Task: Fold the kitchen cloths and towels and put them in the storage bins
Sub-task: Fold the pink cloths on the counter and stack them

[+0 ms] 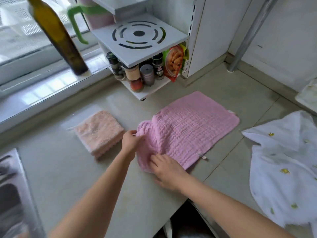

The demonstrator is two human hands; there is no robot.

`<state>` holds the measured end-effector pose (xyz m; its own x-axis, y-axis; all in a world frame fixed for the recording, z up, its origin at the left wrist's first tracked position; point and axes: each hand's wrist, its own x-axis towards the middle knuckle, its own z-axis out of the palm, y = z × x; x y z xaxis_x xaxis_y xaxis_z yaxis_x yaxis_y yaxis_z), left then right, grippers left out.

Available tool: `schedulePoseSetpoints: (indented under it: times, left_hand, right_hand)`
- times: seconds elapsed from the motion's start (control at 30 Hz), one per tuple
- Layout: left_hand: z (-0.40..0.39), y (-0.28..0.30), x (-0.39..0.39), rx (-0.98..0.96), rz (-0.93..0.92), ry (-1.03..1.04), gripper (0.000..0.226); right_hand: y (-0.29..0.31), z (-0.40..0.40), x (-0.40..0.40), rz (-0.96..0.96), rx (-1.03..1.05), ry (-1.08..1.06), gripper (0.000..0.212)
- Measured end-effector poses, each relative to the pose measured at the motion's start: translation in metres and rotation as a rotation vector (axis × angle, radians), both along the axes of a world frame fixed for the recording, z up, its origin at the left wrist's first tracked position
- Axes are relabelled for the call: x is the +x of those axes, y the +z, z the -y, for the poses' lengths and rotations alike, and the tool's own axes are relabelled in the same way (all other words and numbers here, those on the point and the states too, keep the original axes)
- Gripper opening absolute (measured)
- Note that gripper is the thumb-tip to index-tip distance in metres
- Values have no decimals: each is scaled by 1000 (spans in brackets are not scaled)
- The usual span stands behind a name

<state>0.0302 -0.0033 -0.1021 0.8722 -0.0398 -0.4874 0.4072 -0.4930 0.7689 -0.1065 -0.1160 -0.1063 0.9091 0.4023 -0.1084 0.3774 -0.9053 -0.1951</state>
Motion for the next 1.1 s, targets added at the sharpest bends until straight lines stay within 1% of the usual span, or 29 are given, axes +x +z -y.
schedulePoseSetpoints:
  times: [0.07,0.1,0.13,0.17,0.27,0.37,0.4,0.47,0.5,0.57,0.63,0.67,0.73,0.8,0.87,0.93,1.0,1.07,1.1]
  left_hand:
    - [-6,11,-8,-33,47,-14,13]
    - [-11,16,-12,-33,91,-18,16]
    - [-18,18,-16,-21,135,-27,24]
    - [-25,20,-21,-1,175,-29,27]
    - [-48,25,-35,32,259,7,26]
    - [-71,31,-55,14,344,63,26]
    - [-77,31,-62,-5,359,88,26]
    - [-91,25,-76,9,359,116,28]
    - [-98,20,-82,41,345,118,27]
    - [-111,4,-92,171,316,60,22]
    - [-121,-8,-102,312,280,-16,12]
    - [-123,-12,-105,352,279,-40,17]
    - [-123,-13,-107,374,322,-63,28]
    - [-121,-11,-103,360,392,-97,31]
    - [-117,-9,-96,370,438,-194,38]
    - [-112,-10,-90,402,461,-291,35]
    - [-107,-11,-86,421,466,-350,20]
    - [-107,-10,-84,438,460,-342,9]
    - [-108,-10,-83,444,470,-331,10]
  right_hand:
    - [-6,-11,0,38,-121,-10,37]
    - [-7,-15,2,88,-154,-15,28]
    - [-5,-18,2,136,-169,-18,19]
    - [-3,-20,2,166,-151,-18,13]
    - [16,-23,-12,106,27,-7,24]
    - [32,-27,-32,-44,148,30,23]
    - [33,-29,-38,-109,162,29,24]
    - [30,-31,-45,-213,114,47,22]
    - [26,-31,-47,-236,77,57,21]
    - [20,-28,-50,-263,31,66,18]
    - [16,-28,-54,-233,5,125,15]
    - [15,-28,-56,-166,-11,192,16]
    - [14,-32,-59,-60,-93,330,24]
    - [11,-39,-60,26,-181,412,28]
    - [4,-45,-63,75,-157,450,31]
    - [0,-49,-67,86,-115,448,34]
    - [-2,-49,-68,65,-102,405,33]
    - [0,-49,-70,2,-58,348,31]
    - [0,-48,-71,-51,-16,342,31]
